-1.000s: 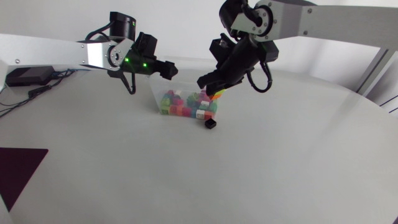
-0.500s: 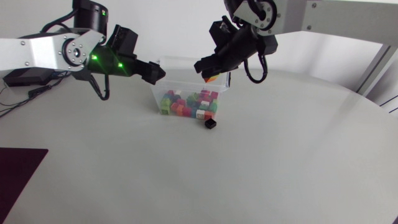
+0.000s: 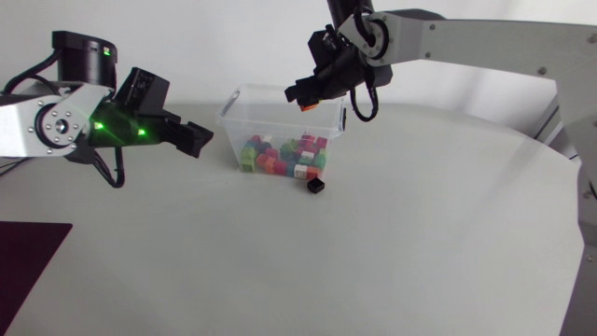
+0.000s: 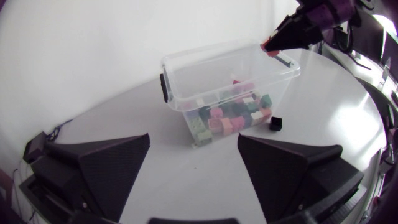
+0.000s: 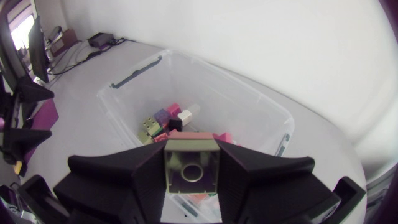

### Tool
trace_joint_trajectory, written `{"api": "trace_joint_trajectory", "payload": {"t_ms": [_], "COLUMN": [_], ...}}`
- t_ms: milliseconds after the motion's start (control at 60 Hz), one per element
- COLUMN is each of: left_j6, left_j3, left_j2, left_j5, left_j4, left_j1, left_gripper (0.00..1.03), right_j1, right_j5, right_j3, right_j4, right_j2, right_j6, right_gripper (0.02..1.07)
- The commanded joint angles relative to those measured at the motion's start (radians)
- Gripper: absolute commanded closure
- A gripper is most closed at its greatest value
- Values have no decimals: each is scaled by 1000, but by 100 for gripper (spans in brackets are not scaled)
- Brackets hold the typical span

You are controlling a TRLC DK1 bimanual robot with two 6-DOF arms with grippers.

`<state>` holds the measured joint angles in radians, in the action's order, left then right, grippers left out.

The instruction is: Place the duplo bricks in the container

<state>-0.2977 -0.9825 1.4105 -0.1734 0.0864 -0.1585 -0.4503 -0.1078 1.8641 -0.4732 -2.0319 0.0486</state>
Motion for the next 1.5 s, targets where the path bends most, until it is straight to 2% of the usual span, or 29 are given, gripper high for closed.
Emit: {"api": "trace_joint_trajectory", "payload": {"t_ms": [0,117,183,250,283,400,500,717,933,1017,1233,1483], "left_j6": [-32,-29,-24,-15,-8,-4,-8,-18,-9,37,38,40], "left_j3": [51,110,140,188,215,266,298,400,504,535,611,666], "left_j2": [-36,-94,-128,-174,-200,-265,-308,-377,-426,-456,-548,-616], "left_j5": [3,2,2,3,3,12,12,12,12,12,12,14], "left_j4": [-14,-47,-62,-91,-103,-108,-112,-200,-289,-313,-338,-333], "left_j1": [2,4,5,5,5,7,24,33,28,34,33,34], "left_gripper": [5,5,5,5,5,5,5,5,5,5,5,5], "right_j1": [2,5,7,7,5,7,5,22,45,48,38,16], "right_j5": [2,13,30,56,72,89,117,123,123,122,123,132], "right_j3": [32,60,87,121,124,69,-68,-358,-620,-709,-901,-994], "right_j4": [35,59,61,62,67,120,228,347,438,452,542,622], "right_j2": [-45,-91,-131,-166,-174,-142,-40,200,351,384,443,400], "right_j6": [-12,-10,-12,-12,-12,-16,-16,11,56,57,56,50], "right_gripper": [72,62,50,17,6,6,6,6,6,6,6,6]}}
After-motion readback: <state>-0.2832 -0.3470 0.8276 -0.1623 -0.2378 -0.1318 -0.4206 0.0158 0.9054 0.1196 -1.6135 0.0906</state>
